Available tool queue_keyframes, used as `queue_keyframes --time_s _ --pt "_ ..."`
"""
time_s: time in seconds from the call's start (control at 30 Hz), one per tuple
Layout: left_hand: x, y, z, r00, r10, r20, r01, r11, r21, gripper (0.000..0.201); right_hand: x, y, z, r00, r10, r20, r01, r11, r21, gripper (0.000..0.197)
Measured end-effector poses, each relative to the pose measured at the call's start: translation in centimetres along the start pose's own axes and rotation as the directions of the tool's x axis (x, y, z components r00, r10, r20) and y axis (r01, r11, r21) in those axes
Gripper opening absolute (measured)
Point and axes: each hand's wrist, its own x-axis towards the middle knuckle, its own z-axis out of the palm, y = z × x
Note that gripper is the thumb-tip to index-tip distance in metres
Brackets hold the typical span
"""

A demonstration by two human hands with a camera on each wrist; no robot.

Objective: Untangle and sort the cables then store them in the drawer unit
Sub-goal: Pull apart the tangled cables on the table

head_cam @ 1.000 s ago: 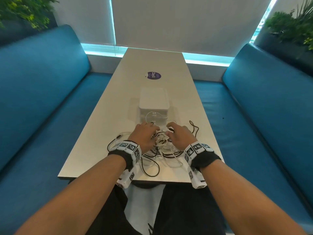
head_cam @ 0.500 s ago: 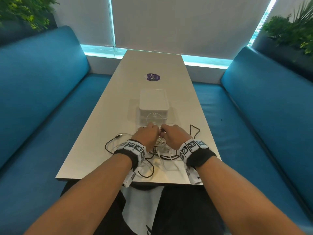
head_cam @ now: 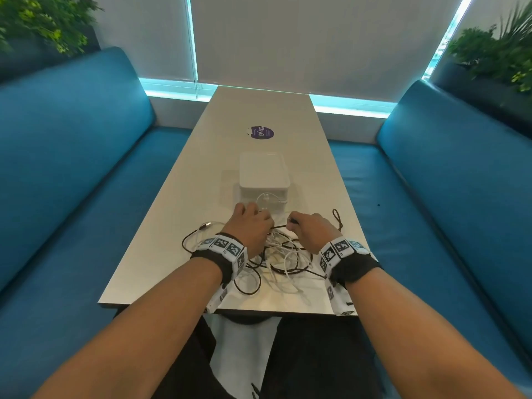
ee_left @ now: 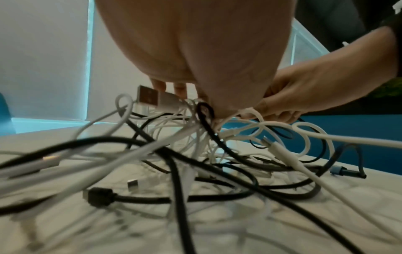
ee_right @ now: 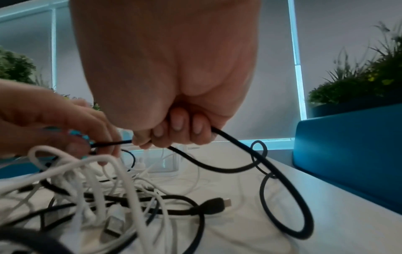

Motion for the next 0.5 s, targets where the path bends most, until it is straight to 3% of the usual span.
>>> queue_keyframes --time_s 0.1,0.2,0.5 --pt "-0.2 0.2 0.2 1.0 0.004 -0.008 -0.005 0.998 -0.056 0.038 -0.2 0.2 0.2 0.999 0.0 -0.044 -0.001 1.0 -0.027 0.022" --pt "-0.2 0.5 0.0 0.997 -0.071 0.002 0.07 0.986 -0.151 0.031 -0.1 -0.1 0.0 0.997 -0.003 -0.082 -0.001 0.999 -0.043 0.022" --pt "-1.0 0.1 0.1 0.985 -0.17 0.027 0.172 0.98 -0.098 0.041 -0.1 1.5 -0.6 0.996 0.038 -0.085 -0.043 0.997 -0.056 0.02"
